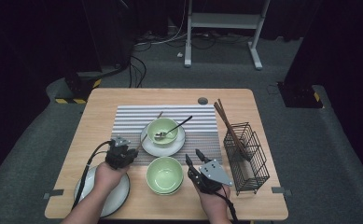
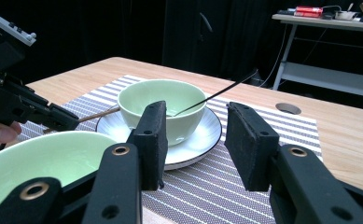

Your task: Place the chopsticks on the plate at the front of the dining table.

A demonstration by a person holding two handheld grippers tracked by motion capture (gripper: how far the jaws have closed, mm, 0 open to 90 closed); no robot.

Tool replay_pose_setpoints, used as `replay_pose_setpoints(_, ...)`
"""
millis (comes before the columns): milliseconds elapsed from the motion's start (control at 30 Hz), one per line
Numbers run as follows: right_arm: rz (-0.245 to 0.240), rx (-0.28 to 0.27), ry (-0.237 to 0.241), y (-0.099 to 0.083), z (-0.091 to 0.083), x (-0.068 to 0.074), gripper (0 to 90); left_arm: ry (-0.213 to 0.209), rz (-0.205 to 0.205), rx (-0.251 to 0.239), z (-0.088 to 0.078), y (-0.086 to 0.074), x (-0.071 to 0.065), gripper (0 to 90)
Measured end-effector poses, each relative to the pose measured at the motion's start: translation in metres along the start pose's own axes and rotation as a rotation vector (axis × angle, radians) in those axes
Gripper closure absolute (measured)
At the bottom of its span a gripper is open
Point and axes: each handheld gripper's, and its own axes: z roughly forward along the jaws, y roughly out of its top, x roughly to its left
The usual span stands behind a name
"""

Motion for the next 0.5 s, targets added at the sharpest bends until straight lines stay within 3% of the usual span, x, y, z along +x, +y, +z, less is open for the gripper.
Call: replay_pose_setpoints(500, 0.002, -0.002, -0.004, 0.0002, -0.0005, 0.0001, 56.8, 0.009, 0.014, -0.023, -0.0022, -0.0002, -0.0008, 73.3)
